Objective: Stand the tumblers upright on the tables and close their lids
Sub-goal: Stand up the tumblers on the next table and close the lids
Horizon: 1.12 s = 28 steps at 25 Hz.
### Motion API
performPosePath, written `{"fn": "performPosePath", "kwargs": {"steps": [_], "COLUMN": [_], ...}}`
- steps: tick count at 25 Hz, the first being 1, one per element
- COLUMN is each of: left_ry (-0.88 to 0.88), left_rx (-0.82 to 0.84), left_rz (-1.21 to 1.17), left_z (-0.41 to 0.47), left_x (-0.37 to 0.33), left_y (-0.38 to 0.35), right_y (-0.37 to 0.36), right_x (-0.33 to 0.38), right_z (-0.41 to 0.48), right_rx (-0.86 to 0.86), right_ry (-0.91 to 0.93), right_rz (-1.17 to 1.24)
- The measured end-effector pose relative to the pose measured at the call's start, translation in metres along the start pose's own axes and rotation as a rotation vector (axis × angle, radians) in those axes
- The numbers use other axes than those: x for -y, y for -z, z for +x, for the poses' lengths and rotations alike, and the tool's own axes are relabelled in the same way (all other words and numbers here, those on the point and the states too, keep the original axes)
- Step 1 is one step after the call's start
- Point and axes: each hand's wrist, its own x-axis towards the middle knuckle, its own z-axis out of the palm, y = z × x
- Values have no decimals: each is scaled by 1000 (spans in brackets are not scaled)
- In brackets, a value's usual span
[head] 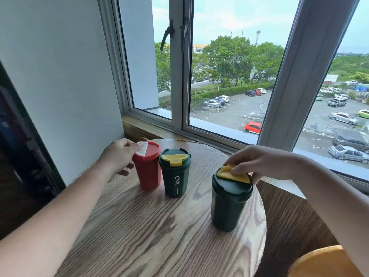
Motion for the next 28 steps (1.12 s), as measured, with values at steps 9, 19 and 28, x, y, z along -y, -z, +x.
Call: {"fn": "performPosePath", "kwargs": {"steps": [9,19,28], "left_ry": [-28,-62,-57], "left_rx": [-29,-195,-160], "left_rz": [30,-7,-9], "left_z": [-2,3,8], "left_x": [-8,0,8], "left_y": [1,-11,-12], "right_y": [59,-11,-24], "right_x": [38,70,71], "right_z": [117,211,207], "right_rx": [-197,-211,-181], "right_ry": [-39,61,65], "right_rz": [-87,-28,-44]}}
